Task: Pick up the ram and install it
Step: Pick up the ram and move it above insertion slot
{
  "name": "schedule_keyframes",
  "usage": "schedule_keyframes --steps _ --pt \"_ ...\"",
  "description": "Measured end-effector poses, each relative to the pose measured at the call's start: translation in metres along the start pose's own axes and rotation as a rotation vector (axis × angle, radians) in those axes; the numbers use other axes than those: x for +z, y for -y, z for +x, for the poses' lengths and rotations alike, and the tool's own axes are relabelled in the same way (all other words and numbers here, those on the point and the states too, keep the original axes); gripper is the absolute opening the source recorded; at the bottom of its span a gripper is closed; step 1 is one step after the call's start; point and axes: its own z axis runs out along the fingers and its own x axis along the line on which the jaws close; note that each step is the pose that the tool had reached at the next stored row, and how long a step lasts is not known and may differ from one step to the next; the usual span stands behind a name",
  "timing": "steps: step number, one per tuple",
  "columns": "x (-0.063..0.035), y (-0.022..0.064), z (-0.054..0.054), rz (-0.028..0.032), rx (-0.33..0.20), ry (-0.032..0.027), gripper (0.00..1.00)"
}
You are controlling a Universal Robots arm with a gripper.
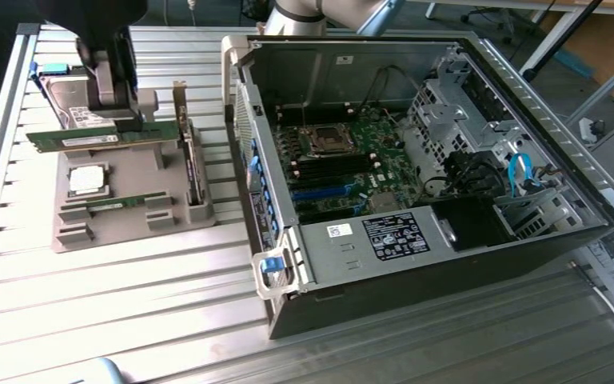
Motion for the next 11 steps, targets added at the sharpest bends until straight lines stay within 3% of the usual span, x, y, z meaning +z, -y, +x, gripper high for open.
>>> schedule_keyframes --steps 6,11 --pt "0.0000 0.0193 0.001 -0.0002 0.000 0.0000 0.12" --pt "-0.0002 0.0466 0.002 -0.0010 0.000 0.0000 0.12"
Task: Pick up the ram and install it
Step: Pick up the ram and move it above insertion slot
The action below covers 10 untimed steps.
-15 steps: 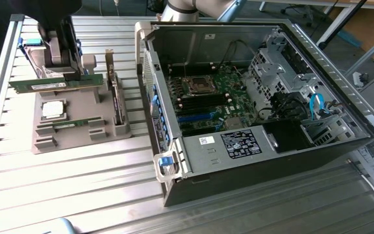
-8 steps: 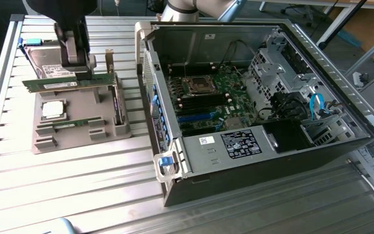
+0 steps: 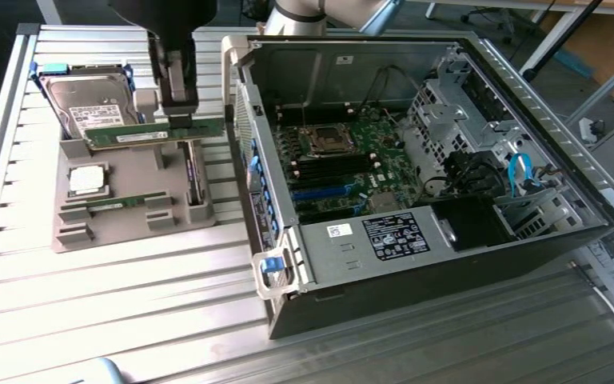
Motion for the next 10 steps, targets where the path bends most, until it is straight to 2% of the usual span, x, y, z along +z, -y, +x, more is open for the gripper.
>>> schedule_keyframes --steps 10 --pt "-0.0002 0.0431 0.002 -0.0009 -0.001 0.0001 0.12"
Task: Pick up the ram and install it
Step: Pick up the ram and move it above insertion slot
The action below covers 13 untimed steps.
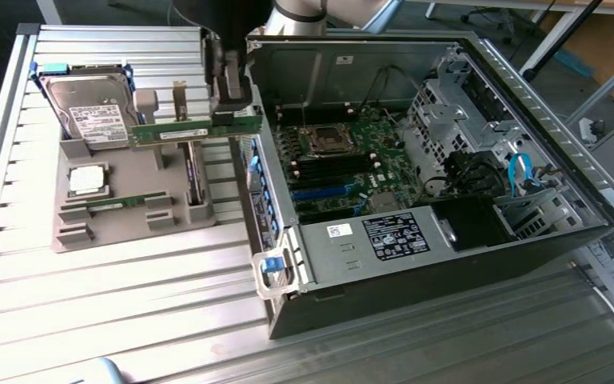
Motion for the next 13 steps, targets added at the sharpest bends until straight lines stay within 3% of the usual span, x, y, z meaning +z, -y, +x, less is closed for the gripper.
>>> schedule_keyframes --steps 13 --pt "-0.0003 0.0493 0.002 -0.0006 -0.004 -0.0001 0.12"
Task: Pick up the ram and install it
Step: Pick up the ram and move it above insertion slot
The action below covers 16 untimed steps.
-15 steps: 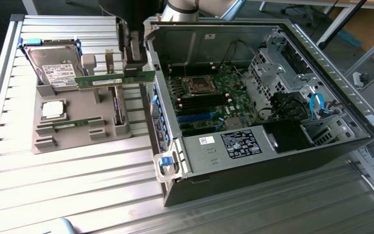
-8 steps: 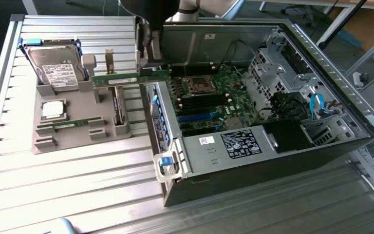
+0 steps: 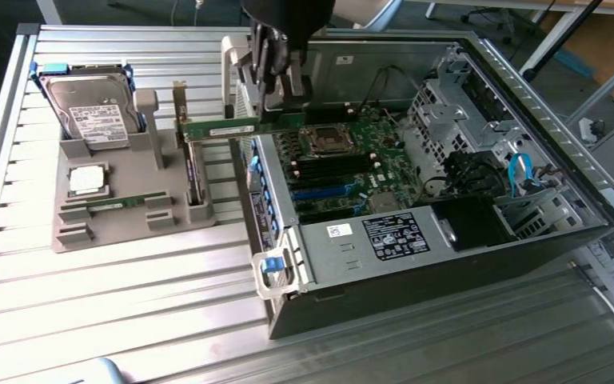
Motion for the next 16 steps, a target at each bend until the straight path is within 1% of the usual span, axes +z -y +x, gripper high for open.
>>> schedule_keyframes --steps 8,16 --pt "-0.0002 0.0292 0.001 -0.0004 -0.002 0.0000 0.12" --pt "-0.0005 0.0664 0.002 -0.0012 -0.006 0.0000 0.12"
